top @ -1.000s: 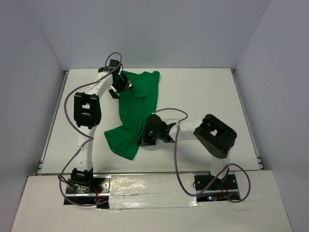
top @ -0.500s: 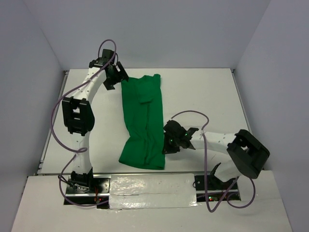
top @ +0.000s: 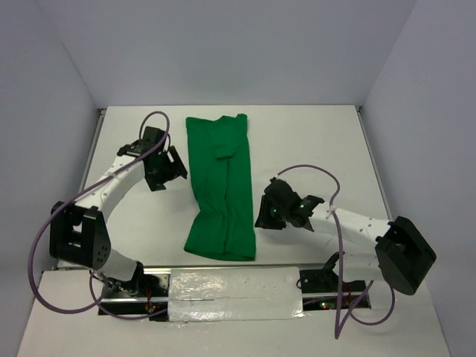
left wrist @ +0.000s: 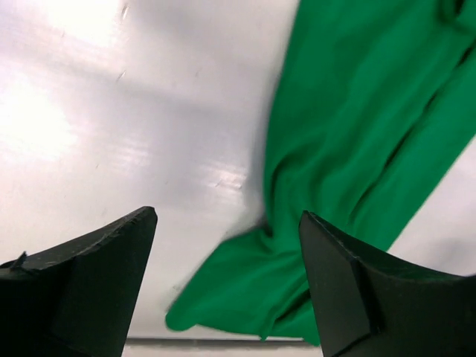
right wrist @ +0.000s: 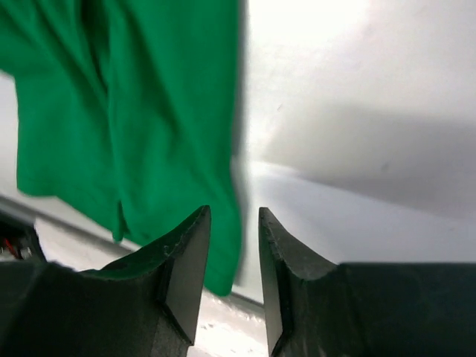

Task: Fold and stack the t-shirts
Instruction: Rotate the tshirt 90 degrees

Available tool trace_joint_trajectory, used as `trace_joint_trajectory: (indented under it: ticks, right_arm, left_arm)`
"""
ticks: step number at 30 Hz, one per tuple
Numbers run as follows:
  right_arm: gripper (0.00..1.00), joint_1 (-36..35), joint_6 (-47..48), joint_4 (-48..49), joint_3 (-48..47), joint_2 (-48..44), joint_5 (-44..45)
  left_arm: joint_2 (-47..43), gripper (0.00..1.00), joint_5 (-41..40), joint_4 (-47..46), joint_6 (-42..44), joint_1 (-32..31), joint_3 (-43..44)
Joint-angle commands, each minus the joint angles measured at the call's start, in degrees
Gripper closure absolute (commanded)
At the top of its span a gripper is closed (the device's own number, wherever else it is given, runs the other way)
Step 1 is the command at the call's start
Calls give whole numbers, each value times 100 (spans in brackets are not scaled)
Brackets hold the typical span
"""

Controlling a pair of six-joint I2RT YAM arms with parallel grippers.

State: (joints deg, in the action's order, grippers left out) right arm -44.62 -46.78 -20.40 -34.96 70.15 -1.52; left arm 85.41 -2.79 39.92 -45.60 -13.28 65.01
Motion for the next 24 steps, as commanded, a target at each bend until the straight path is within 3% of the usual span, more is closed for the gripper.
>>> trace_joint_trajectory:
  ticks: [1, 3, 5, 10, 18, 24]
  right_arm:
    - [61, 322, 81, 361, -431, 374, -68]
    - [70, 533, 178, 528, -590, 604, -225]
    - [71, 603, 222, 555, -828, 930, -375]
    - [61, 533, 196, 581, -426, 809, -683]
    - [54, -55, -85, 449, 638, 175, -903]
    - [55, -179, -287, 687, 737, 393, -657]
  left_arm:
    - [396, 11, 104, -1040, -10, 45, 638]
    - [1116, 12, -2, -750, 25, 10, 1274]
    - [1825, 12, -160, -688, 52, 1, 2135]
    - [3428, 12, -389, 112, 104, 1, 4278]
    - [5160, 12, -284, 279, 192, 1, 6002]
    - [6110, 13, -205, 289, 297, 18, 6944]
